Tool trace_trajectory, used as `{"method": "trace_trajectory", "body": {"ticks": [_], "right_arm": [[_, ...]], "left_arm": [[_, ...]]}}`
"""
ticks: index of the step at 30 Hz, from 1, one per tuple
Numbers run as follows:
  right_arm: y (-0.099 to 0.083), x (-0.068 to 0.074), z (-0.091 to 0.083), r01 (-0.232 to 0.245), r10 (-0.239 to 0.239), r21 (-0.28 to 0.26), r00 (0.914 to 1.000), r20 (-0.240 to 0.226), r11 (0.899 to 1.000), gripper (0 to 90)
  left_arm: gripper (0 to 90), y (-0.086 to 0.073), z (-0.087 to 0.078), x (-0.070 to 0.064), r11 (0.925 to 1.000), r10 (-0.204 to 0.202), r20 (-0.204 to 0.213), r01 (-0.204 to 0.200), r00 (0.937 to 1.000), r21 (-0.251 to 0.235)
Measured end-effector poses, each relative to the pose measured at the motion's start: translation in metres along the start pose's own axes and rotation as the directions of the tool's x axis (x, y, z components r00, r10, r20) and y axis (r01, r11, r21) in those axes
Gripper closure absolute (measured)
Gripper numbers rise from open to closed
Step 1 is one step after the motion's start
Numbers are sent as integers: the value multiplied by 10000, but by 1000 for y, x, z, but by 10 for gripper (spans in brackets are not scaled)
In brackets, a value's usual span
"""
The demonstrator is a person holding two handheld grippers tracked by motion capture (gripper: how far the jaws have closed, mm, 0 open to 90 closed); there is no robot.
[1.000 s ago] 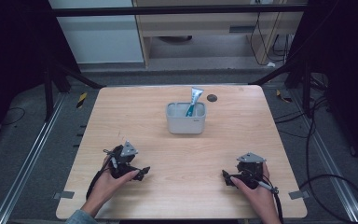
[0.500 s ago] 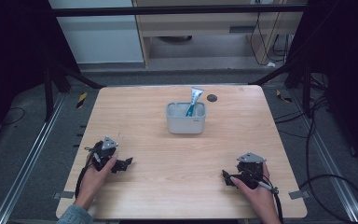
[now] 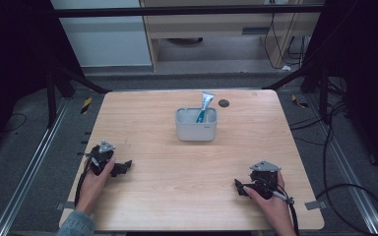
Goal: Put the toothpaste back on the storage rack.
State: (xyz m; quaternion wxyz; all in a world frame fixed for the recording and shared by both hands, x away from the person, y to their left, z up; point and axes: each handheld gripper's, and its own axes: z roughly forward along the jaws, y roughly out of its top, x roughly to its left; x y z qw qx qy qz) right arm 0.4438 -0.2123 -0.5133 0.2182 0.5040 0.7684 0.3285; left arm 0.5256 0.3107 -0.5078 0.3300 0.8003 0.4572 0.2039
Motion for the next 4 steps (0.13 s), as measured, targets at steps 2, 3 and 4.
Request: {"method": "trace_trajectory", "body": {"ticks": [2,3,4], "right_arm": [[0,0,0,-2,2,-1,10000,-1,10000,7],[0,0,0,10,-10,3,10000,1,10000,7],[0,0,0,-2,2,-2,10000,-1,10000,7]], "left_arm": [[0,0,0,0,10000,0,24,0,10000,11],[0,0,0,0,10000,-6,25,6,10000,16],[0,0,0,0,10000,-6,25,6,10000,16]]}}
